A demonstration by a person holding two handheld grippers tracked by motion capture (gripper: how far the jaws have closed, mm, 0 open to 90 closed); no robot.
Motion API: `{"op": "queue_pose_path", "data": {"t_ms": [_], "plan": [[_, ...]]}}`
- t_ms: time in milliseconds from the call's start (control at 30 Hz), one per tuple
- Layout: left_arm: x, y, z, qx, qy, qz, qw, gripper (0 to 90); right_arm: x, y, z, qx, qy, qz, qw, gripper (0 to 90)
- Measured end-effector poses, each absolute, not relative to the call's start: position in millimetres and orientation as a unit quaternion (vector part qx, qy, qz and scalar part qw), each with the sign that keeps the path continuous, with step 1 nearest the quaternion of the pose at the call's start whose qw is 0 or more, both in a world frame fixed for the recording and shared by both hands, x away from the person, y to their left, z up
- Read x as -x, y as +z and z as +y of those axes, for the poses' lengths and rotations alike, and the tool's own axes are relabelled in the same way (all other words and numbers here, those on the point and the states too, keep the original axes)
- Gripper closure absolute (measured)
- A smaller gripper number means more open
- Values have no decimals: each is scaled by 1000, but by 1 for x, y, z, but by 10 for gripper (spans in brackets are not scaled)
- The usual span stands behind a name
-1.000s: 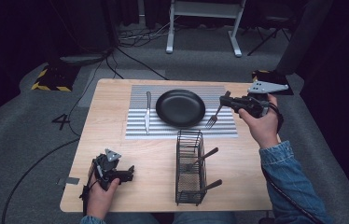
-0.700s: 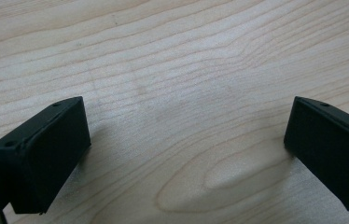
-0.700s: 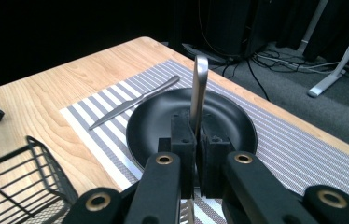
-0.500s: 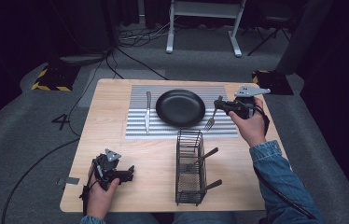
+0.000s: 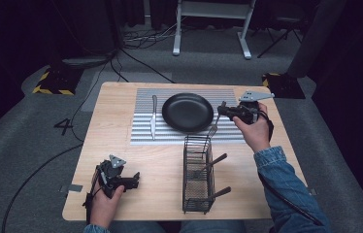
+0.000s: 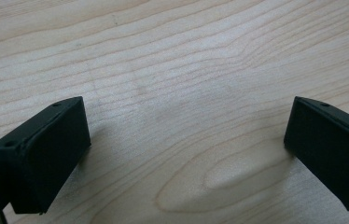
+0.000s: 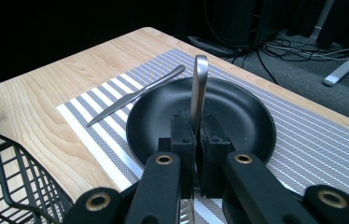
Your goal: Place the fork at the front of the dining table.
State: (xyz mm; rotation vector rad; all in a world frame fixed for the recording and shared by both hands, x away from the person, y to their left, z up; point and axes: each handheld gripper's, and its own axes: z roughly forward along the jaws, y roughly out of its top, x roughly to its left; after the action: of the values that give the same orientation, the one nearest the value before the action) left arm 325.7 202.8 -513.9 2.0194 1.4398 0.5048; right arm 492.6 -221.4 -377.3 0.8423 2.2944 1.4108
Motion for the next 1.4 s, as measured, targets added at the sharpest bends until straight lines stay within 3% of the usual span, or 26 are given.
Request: {"op": "queue_pose_path", "data": {"t_ms": [1000,1400], "plan": [[-326,-514,203,-761,190,542,301,4,-510,-398,-226,-328,483,801,135,858],[-326,-514,203,-761,190,543,301,4,-520,-405,-235,-345,471,797,157,670]]}}
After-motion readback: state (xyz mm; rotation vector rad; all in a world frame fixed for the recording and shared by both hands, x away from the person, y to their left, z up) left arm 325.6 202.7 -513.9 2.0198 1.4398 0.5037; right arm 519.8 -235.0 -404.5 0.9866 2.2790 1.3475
